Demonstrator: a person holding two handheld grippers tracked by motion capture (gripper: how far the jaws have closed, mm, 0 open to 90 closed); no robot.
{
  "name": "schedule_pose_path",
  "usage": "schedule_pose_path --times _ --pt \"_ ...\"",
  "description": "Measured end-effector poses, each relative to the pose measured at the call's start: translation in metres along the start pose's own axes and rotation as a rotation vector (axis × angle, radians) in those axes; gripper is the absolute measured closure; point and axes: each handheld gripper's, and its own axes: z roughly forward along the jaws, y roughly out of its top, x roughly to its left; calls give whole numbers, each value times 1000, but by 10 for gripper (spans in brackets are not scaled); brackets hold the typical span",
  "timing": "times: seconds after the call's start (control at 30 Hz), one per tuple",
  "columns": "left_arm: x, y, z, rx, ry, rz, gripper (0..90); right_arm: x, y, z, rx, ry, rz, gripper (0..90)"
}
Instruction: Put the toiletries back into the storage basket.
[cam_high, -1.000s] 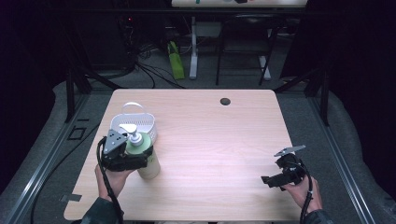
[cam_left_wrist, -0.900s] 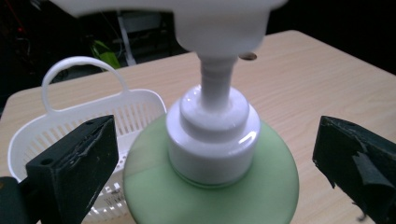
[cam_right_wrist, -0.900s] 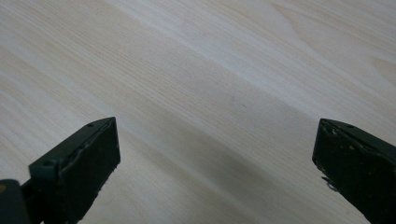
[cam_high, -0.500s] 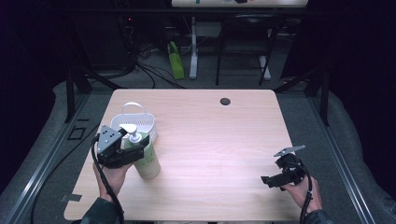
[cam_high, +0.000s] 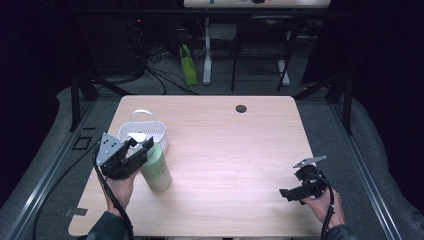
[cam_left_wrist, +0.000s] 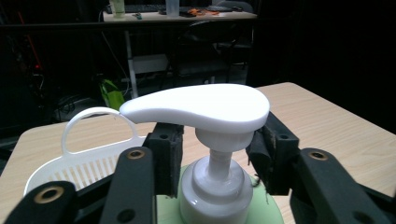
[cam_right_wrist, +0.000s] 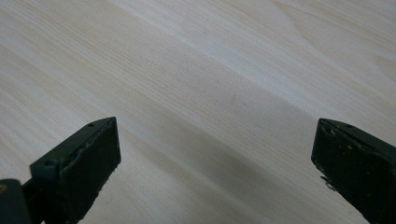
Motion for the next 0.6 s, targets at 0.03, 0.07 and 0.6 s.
schedule_pose_path --times 0.03,0.07,0.6 --pt "0 0 0 -3 1 1 597 0 0 0 0 -2 -2 9" --pt "0 0 0 -3 1 1 620 0 0 0 0 -2 -2 9" --pt "-1 2 0 -19 -5 4 669 -1 -1 -1 -1 -7 -2 9"
